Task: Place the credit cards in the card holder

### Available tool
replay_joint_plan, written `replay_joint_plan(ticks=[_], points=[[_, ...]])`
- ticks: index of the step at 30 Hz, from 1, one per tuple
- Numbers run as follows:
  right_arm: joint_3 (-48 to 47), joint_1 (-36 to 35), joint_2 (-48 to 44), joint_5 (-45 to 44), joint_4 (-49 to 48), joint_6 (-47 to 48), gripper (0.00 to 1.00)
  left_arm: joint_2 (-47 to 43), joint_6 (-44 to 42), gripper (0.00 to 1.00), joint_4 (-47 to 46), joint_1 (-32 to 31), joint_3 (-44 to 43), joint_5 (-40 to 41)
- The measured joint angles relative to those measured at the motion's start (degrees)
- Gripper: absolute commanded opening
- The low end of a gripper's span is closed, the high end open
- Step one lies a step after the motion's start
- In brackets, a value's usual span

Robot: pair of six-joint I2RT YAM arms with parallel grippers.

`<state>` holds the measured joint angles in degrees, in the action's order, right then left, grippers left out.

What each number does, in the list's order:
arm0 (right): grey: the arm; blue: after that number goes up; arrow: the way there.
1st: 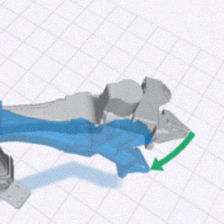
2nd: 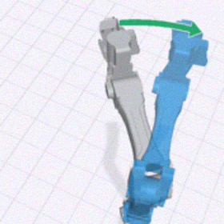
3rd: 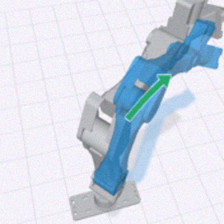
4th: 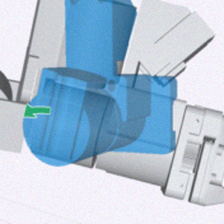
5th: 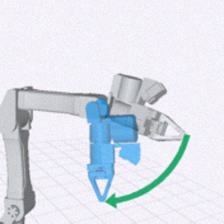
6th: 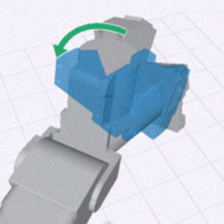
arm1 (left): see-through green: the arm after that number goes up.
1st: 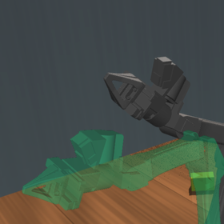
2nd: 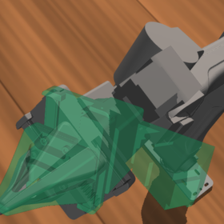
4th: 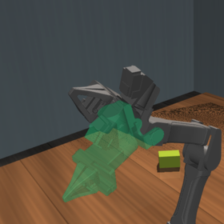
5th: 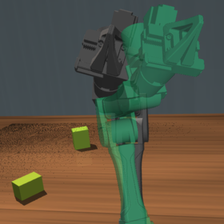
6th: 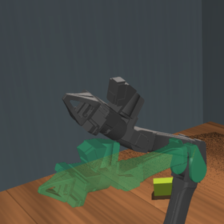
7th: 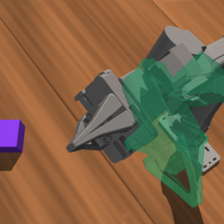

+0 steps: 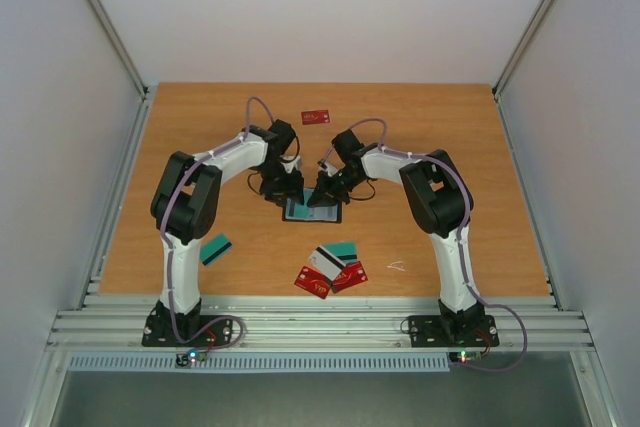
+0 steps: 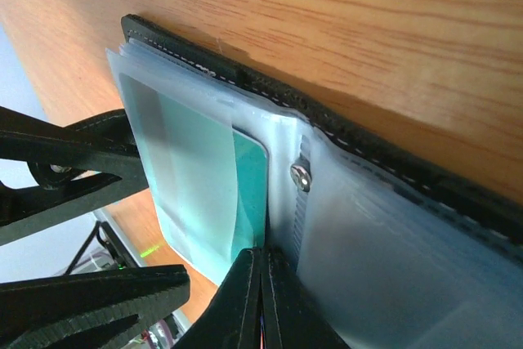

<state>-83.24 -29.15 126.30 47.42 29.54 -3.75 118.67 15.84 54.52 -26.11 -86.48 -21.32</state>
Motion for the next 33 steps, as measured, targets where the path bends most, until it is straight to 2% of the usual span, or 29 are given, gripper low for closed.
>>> replay_joint_plan(ticks=[13, 33], points=[[0.0, 0.0, 0.15, 0.55, -1.01, -0.22, 0.05, 0.59, -0.02, 0.49, 1.66, -0.61, -2.56, -1.14], [0.0, 0.22, 0.17, 0.63, -1.01, -0.2, 0.05, 3.28, -0.24, 0.49, 8.41, -4.37, -8.61, 9.75]])
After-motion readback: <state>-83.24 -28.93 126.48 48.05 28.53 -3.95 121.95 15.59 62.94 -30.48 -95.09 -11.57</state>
